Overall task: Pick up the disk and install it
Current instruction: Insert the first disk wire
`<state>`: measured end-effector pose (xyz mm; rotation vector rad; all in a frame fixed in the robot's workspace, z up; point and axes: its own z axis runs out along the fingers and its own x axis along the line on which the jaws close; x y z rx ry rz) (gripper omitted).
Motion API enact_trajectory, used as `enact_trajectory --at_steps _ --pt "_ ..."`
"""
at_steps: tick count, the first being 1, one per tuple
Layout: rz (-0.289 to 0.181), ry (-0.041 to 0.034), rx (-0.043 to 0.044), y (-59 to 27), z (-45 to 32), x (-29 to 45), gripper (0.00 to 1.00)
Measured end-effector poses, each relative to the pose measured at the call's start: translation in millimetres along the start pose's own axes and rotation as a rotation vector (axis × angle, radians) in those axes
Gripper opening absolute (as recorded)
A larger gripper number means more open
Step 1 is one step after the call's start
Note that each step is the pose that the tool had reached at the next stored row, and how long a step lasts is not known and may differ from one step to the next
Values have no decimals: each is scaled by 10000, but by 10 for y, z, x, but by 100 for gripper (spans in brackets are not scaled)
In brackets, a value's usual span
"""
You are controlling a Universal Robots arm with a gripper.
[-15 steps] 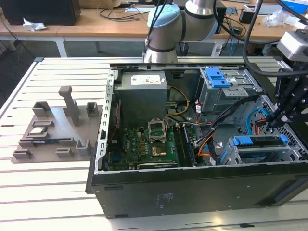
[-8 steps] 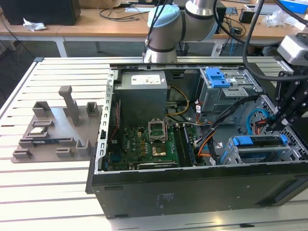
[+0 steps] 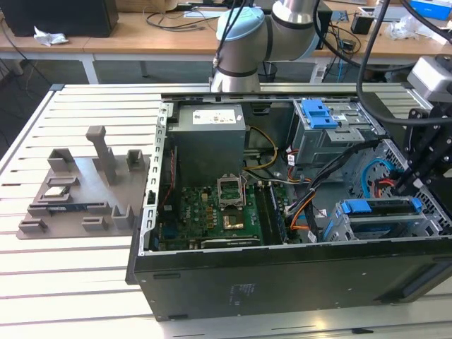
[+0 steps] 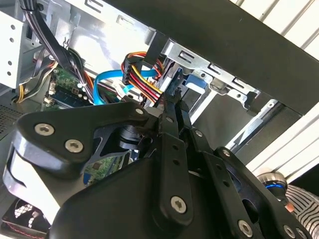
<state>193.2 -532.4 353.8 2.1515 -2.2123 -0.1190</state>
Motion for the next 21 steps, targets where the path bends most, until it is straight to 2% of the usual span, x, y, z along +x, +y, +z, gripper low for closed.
enact_trajectory --at_steps 21 --pt "0 -1 -1 1 62 29 16"
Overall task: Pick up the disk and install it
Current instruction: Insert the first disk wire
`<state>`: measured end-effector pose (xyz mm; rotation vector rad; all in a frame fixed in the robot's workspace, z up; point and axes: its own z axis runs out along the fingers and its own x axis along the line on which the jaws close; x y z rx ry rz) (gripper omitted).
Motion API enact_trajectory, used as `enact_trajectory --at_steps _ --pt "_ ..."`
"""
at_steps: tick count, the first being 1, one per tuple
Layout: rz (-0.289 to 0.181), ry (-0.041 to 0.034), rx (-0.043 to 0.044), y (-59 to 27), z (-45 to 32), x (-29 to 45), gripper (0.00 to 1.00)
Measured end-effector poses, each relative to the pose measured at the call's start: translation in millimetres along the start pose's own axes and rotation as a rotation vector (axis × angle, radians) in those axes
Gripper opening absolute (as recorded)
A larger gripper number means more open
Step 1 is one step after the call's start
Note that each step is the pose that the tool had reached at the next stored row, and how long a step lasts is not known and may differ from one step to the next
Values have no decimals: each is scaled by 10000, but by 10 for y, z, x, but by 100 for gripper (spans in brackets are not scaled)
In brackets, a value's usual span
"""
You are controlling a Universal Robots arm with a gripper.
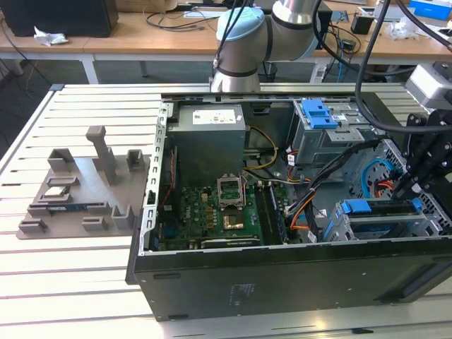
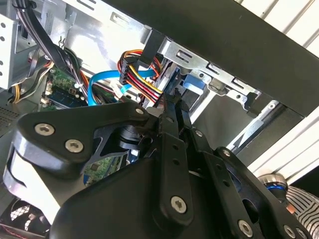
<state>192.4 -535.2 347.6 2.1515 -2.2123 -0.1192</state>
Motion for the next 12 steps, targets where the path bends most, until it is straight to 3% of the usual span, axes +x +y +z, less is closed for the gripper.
enact_trajectory --at_steps 12 --pt "-3 -11 0 19 57 10 16"
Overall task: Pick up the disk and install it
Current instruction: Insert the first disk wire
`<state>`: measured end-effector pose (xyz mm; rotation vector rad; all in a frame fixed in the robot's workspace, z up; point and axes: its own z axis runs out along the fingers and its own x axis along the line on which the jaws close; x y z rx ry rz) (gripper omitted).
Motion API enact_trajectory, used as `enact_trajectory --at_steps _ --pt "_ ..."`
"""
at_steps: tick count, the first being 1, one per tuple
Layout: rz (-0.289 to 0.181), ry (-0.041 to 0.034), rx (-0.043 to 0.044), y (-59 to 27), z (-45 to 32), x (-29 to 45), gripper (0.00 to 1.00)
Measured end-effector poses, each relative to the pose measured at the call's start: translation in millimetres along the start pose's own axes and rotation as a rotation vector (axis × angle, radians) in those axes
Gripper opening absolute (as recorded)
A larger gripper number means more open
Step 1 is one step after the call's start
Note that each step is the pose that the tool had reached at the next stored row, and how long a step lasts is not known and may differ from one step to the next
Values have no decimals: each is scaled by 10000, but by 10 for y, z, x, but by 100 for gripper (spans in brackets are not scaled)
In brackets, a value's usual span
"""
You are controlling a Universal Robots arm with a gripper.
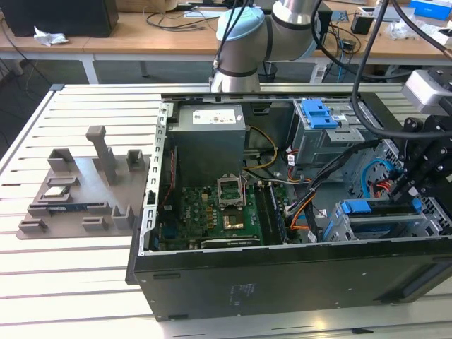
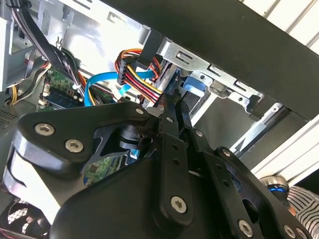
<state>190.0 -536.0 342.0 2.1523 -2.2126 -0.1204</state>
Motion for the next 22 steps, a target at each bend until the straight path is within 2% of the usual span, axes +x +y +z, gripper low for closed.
enact_trajectory --at_steps 7,12,13,14,16,18,22 --pt "0 0 0 8 50 1 16" --pt "0 -11 -3 7 57 1 16" --pt "-1 -10 -1 7 58 1 18" --pt "-1 -6 -2 7 56 1 24" --pt "-1 -3 0 9 39 1 24" --pt "-2 -3 8 23 -62 -1 24" --pt "-1 -4 9 27 -94 -2 24"
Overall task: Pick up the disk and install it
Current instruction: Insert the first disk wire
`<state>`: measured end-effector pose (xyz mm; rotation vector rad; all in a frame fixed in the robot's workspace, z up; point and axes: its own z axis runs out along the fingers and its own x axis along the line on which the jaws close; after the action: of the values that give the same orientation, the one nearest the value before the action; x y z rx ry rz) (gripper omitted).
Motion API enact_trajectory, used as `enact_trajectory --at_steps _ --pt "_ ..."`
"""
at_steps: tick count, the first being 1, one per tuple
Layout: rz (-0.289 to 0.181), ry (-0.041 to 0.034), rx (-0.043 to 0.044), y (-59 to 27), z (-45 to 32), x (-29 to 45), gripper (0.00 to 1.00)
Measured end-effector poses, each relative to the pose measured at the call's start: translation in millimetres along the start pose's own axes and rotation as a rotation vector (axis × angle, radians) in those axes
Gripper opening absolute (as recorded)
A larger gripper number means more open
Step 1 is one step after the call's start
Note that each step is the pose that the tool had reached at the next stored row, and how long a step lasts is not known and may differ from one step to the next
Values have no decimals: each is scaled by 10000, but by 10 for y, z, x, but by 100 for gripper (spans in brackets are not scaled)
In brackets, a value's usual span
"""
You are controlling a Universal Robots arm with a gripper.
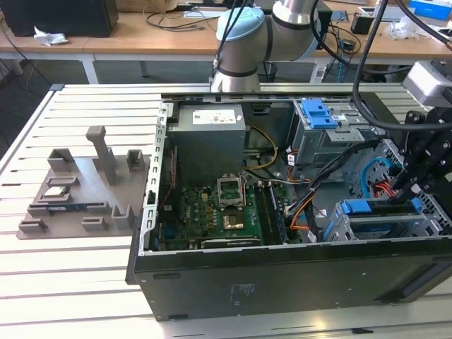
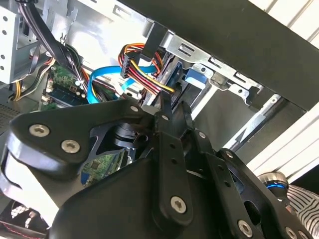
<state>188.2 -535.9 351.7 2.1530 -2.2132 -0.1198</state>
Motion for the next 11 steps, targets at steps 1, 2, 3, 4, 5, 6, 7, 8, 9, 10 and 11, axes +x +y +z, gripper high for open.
enact_trajectory --at_steps 1,2,3,4,5,6,7,8,9,10,11 --pt "0 0 0 1 -7 -1 24" --pt "0 -1 0 1 -11 -2 24" --pt "0 -1 0 2 -16 -5 24" --pt "1 0 1 2 -19 -6 23" --pt "1 -1 0 2 -20 -5 16" --pt "1 0 1 3 -25 -6 11" --pt "1 1 0 3 -28 -6 11" --pt "0 1 0 3 -32 -6 11" --pt "1 0 0 4 -37 -6 11" --pt "0 0 0 4 -42 -6 11" --pt "0 1 1 5 -51 -6 11"
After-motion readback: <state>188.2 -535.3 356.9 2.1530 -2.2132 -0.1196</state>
